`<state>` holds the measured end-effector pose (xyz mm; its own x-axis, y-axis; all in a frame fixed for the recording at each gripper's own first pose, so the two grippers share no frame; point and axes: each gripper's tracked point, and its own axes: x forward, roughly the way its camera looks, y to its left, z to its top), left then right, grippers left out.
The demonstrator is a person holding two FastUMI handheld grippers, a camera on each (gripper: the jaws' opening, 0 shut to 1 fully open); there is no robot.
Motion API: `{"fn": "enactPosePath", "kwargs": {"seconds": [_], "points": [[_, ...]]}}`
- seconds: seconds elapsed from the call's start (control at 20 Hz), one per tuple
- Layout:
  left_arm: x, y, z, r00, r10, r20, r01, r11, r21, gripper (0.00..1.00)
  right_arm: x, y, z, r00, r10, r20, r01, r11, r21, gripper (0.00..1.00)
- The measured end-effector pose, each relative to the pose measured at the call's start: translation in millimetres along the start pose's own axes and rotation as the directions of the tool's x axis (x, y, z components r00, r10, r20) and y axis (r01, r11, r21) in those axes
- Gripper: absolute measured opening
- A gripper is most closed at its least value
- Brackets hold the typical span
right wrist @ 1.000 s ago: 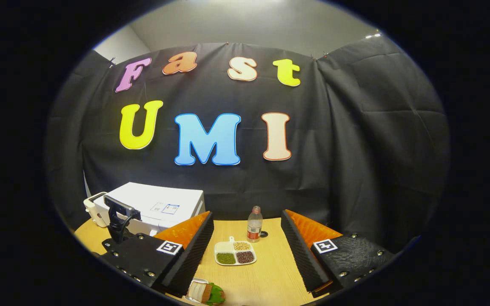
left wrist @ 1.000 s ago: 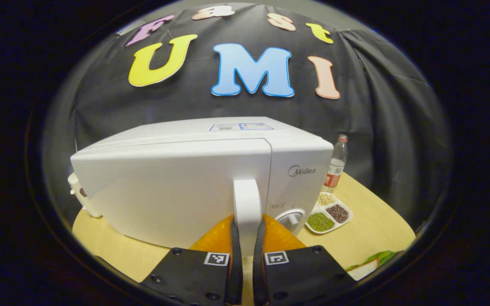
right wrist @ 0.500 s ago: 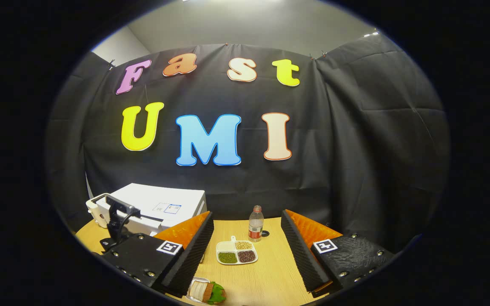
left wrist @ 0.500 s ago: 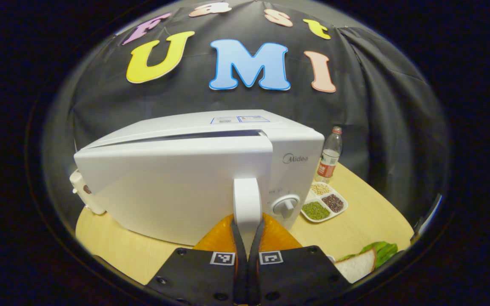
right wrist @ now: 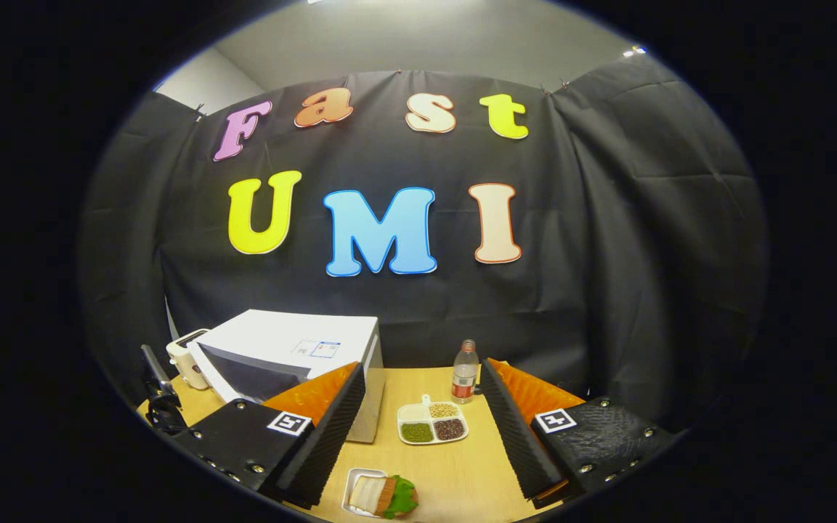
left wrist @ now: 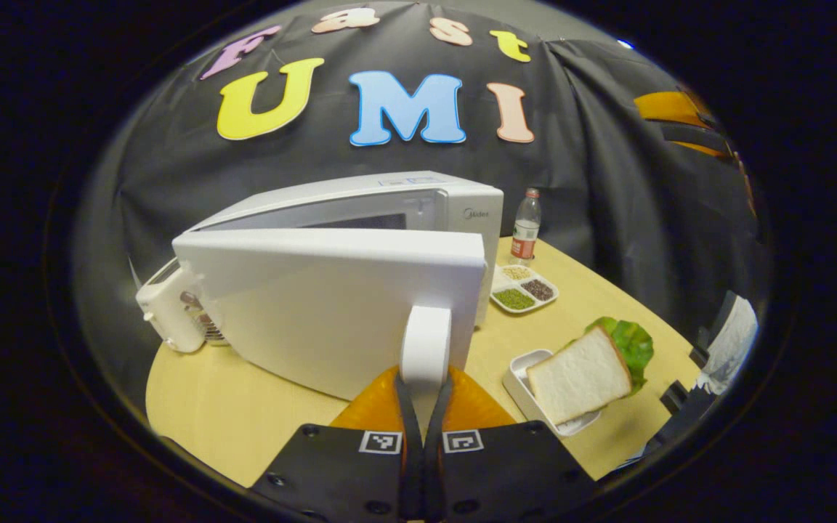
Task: Open the microwave oven with the left hand, put the food in, and close the microwave oven.
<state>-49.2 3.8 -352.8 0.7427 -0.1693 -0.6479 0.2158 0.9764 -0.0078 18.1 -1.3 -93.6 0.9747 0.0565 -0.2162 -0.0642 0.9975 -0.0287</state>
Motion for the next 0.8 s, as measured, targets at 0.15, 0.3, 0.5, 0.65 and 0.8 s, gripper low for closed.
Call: {"fn": "enactPosePath", "kwargs": {"seconds": [0.15,0.3,0.5,0.65,0.8], "points": [[-35,18,-21,1.000,-0.017,-0.016,0.017,1.000,-0.004,0.06,-4,28,-3,0.999,0.041,-0.003,-0.041,0.999,0.015,0.96],[-67,39,-40,0.999,-0.027,-0.035,0.028,0.999,0.018,0.06,-5,52,-8,0.998,0.068,-0.010,-0.068,0.998,0.003,0.96],[-104,77,-64,0.998,-0.031,-0.049,0.033,0.999,0.030,0.06,-5,82,-17,0.995,0.097,-0.026,-0.096,0.995,0.011,0.96],[-130,117,-83,0.998,-0.009,-0.064,0.011,1.000,0.027,0.06,-5,101,-23,0.993,0.110,-0.035,-0.109,0.994,0.013,0.96],[-157,160,-99,0.996,0.026,-0.080,-0.025,0.999,0.023,0.06,-4,116,-33,0.992,0.111,-0.056,-0.110,0.994,0.019,0.92]]}}
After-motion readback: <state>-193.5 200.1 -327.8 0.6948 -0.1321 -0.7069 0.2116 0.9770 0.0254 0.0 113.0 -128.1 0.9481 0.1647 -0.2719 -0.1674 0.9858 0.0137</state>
